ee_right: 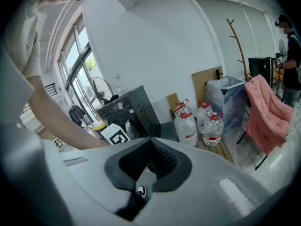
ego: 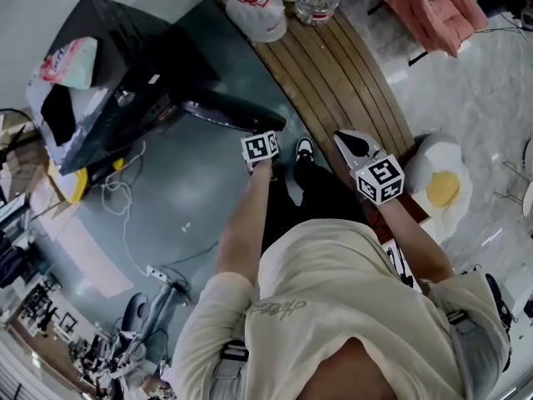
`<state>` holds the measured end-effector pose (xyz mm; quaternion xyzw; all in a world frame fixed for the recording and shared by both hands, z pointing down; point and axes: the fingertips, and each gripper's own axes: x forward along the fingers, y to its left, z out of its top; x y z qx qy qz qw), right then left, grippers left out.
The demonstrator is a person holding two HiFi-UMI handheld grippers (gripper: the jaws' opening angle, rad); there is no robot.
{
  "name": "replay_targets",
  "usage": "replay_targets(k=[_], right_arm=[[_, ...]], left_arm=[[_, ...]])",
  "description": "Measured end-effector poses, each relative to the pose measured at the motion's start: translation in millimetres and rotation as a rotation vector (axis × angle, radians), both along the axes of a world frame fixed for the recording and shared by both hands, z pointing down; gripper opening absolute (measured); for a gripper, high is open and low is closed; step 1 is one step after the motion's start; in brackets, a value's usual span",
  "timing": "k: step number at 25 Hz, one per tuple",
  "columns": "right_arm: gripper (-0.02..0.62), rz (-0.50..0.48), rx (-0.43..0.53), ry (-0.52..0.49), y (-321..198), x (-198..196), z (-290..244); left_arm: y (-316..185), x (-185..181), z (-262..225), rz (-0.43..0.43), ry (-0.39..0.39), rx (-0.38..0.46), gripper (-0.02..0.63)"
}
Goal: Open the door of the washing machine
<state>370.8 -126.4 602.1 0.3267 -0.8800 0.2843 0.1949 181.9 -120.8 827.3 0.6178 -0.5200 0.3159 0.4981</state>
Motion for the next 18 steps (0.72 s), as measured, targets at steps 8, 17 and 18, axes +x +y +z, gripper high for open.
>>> replay_targets(k=[8, 17, 18], right_arm=[[0.002, 0.064, -0.003, 0.018, -19, 10, 2], [0.002, 0.141, -0.022, 0.054, -17, 30, 6], [0.002, 0.147, -0.026, 0.056, -15, 32, 7]], left_arm=[[-56, 16, -8, 0.056, 0.069, 0.071, 0.014], [-117, 17, -23, 0.082, 0.081, 0.158, 0.014], [-124, 16, -24, 0.08, 0.082, 0.167, 0.014]])
